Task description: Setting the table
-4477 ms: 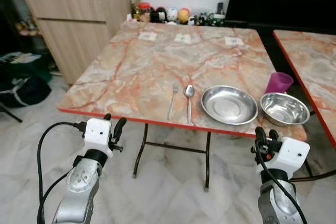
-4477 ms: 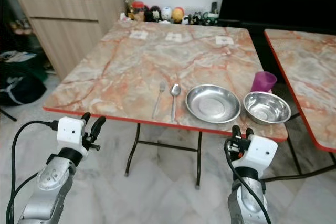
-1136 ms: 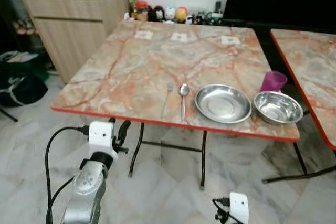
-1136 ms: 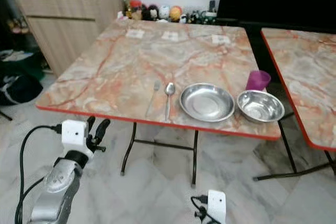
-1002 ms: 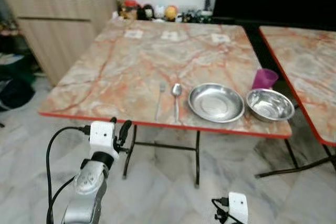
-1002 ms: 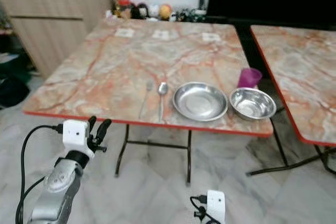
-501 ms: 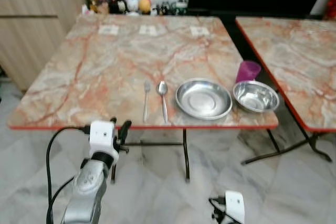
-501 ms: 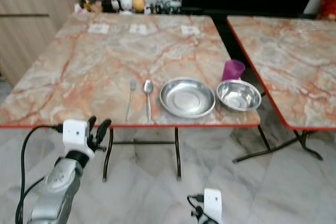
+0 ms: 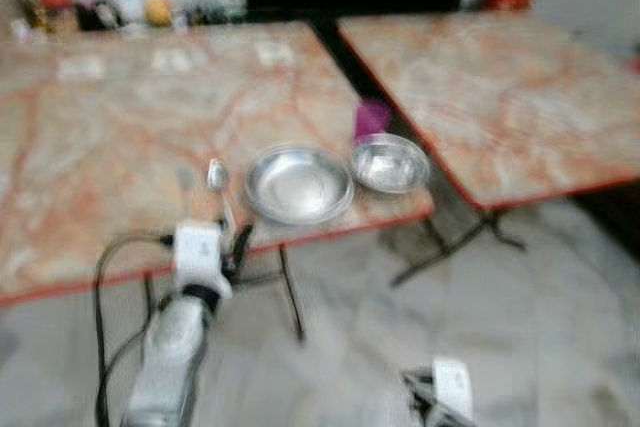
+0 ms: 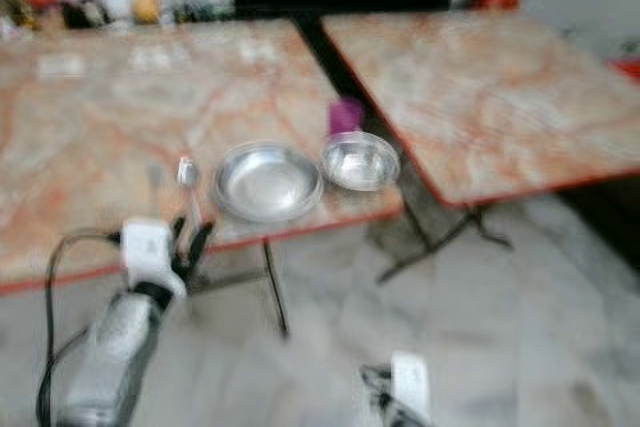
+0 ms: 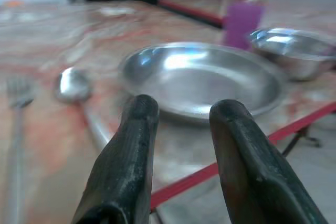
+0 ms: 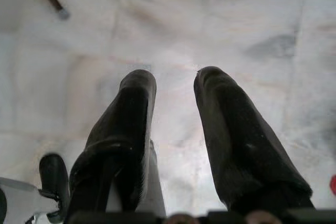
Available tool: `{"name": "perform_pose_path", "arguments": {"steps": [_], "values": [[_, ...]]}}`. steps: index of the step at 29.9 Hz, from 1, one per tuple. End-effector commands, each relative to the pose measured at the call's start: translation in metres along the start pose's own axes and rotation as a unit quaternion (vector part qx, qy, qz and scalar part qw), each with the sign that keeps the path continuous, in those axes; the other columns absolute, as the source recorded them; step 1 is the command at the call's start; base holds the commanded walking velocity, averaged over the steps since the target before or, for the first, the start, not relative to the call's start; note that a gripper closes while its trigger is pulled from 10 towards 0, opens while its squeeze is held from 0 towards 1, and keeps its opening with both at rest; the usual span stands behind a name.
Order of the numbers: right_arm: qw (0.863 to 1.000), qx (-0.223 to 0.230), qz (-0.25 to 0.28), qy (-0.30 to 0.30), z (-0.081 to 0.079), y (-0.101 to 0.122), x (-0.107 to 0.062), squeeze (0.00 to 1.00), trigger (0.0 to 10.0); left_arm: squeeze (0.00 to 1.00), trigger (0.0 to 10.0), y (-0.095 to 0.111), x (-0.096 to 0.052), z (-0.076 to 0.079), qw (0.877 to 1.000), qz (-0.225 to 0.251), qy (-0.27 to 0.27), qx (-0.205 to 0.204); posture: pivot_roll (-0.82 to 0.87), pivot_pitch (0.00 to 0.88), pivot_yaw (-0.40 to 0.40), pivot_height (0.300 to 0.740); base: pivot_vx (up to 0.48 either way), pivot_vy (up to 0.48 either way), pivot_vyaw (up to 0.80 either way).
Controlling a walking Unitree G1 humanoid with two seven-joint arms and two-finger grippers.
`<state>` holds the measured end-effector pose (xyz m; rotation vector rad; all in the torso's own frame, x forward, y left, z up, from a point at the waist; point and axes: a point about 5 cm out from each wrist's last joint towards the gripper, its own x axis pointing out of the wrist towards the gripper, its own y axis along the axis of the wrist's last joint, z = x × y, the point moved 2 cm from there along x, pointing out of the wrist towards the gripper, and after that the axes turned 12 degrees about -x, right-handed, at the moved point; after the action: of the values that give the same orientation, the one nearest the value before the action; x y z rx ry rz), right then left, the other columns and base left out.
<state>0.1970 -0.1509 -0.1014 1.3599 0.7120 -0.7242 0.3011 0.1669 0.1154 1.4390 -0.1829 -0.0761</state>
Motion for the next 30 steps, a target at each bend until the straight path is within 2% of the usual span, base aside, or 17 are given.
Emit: {"name": "perform_pose_path", "arguments": {"steps": [1,17,30], "values": [[1.000,0.004,0.007,0.012,-0.009,0.004,0.000,0.00,10.0,0.00,10.0,0.007,-0.001,-0.007,1.000,0.011,0.009,0.005,0.11,0.000,-0.049,0.740,0.000,0.000,0.00],[1.000,0.008,0.014,0.021,-0.012,0.006,0.000,0.00,10.0,0.00,10.0,0.008,0.002,-0.012,1.000,0.004,0.016,0.009,0.13,0.000,-0.034,0.740,0.000,0.000,0.00],[0.999,0.039,0.025,0.016,-0.028,0.016,0.000,0.00,10.0,0.00,10.0,0.027,0.016,-0.017,0.998,0.010,-0.020,0.050,0.18,0.000,0.062,0.740,0.000,0.000,0.00]]}}
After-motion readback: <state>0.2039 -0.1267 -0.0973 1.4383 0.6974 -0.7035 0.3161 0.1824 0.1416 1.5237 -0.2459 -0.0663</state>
